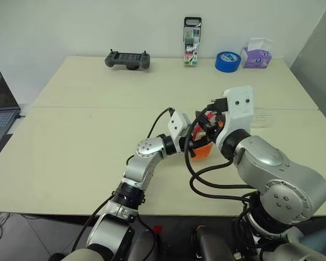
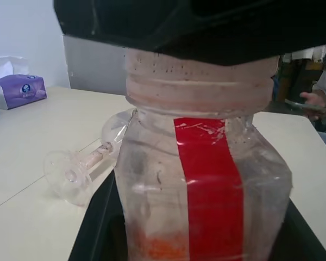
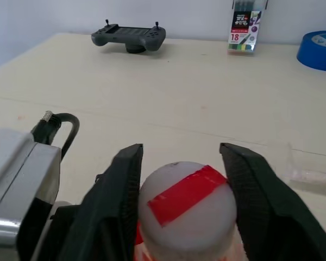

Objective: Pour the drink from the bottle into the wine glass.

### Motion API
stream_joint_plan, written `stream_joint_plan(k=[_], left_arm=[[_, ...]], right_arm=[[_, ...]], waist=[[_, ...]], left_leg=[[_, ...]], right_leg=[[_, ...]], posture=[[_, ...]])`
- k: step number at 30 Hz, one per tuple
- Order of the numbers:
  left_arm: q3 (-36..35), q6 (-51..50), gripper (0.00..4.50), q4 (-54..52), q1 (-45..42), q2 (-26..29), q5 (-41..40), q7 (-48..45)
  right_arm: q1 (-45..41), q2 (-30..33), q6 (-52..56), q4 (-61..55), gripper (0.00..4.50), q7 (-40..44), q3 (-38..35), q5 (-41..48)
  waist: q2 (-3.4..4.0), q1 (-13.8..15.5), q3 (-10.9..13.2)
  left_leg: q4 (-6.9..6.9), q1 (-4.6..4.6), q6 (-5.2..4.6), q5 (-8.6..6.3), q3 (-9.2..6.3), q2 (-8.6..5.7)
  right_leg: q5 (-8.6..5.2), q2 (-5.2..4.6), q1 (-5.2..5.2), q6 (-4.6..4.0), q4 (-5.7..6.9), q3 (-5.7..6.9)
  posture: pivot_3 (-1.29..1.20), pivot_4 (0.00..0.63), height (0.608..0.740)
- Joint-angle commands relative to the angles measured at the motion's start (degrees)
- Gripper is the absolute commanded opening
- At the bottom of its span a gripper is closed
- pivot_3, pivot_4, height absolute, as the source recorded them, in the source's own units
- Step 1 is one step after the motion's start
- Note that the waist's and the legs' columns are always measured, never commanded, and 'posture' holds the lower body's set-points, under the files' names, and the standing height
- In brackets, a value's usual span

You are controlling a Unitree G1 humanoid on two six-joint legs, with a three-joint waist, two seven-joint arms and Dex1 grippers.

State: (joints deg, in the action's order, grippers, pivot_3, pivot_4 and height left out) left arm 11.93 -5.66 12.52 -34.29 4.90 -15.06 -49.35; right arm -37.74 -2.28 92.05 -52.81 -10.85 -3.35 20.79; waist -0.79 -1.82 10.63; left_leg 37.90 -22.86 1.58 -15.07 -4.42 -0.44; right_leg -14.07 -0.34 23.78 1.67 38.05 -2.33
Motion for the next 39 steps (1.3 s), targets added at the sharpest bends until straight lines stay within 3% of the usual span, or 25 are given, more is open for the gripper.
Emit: stream_joint_plan(k=[1,4,6,10,13,19,26,33,39], left_arm=[[-0.65,1.65,1.63,-0.44,-1.72,-0.24,-0.09,-0.02],[-0.59,1.8,1.61,-0.2,-1.83,-0.37,0.0,0.1],[-0.6,1.86,1.61,-0.02,-2.01,-0.64,0.08,0.29],[-0.16,2.28,1.6,0.81,-2.59,-1.41,0.28,0.56],[0.25,2.46,1.6,0.78,-2.85,-1.76,-0.08,0.31],[0.18,2.93,1.6,1.01,-3.54,-1.48,-0.02,0.56],[0.27,2.73,1.6,-0.29,-2.58,-0.87,-0.09,1.21],[0.28,2.6,1.6,-0.12,-2.64,-0.75,-0.13,1.03],[0.06,2.39,1.6,-0.26,-2.42,-0.63,-0.36,1.09]], right_arm=[[-0.34,1.73,0.45,-3.2,1.85,-0.01,-0.07,-1.26],[0.04,4.62,0.45,-2.7,1.85,2.01,-0.24,-0.43],[-0.46,9.65,0.45,-1.93,1.85,8.94,-2.2,3.41],[1.24,27.99,-8.05,2.57,1.85,40.26,-10.52,21.25],[1.04,40.3,-20.04,12.58,1.85,54.79,-7.89,21.48],[-2.89,46.28,-37.53,27.39,1.85,68.97,0.18,17.5],[-4.57,45.38,-43.67,30.68,1.85,70.99,2.55,17.02],[-3.56,45.32,-42.85,27.38,4.3,66.25,1.15,16.79],[-0.27,40.52,-35.55,17.72,4.3,47.79,-3.02,15.72]], waist=[[0.0,-0.01,0.0],[0.0,-0.01,0.0],[0.0,0.0,0.0],[0.0,0.3,0.04],[-0.01,0.12,0.05],[-0.02,-0.45,0.06],[-0.02,0.12,0.06],[-0.02,0.35,0.06],[-0.02,0.44,0.06]], left_leg=[[0.0,0.0,0.0,0.0,0.0,0.0],[0.0,-0.01,0.0,0.0,0.01,-0.01],[0.0,-0.02,0.0,0.0,0.02,-0.01],[0.03,-0.05,-0.02,-0.01,0.02,-0.1],[0.04,0.08,-0.1,-0.05,0.26,-0.14],[-0.03,0.34,-0.14,-0.08,0.48,-0.02],[0.0,0.19,-0.13,-0.07,0.32,0.1],[0.09,0.08,-0.12,-0.07,0.16,-0.09],[0.06,0.07,-0.11,-0.06,-0.04,-0.03]], right_leg=[[0.0,0.0,0.0,0.0,0.0,0.0],[0.0,-0.01,0.0,0.0,-0.03,-0.01],[0.0,-0.01,0.0,0.0,-0.04,-0.01],[0.0,-0.05,-0.09,0.01,-0.14,0.05],[0.0,-0.08,-0.35,0.03,-0.4,0.02],[-0.16,0.34,-0.34,0.29,-0.24,-0.11],[-0.1,0.21,-0.25,0.18,-0.16,-0.04],[0.01,-0.11,-0.25,0.03,-0.28,-0.11],[0.0,-0.06,-0.24,0.03,-0.18,0.08]], posture=[[0.0,0.15,0.74],[0.0,0.15,0.74],[0.0,0.15,0.74],[0.0,0.15,0.74],[0.0,0.15,0.74],[0.0,0.15,0.74],[0.0,0.15,0.74],[0.0,0.15,0.74],[0.0,0.15,0.74]])
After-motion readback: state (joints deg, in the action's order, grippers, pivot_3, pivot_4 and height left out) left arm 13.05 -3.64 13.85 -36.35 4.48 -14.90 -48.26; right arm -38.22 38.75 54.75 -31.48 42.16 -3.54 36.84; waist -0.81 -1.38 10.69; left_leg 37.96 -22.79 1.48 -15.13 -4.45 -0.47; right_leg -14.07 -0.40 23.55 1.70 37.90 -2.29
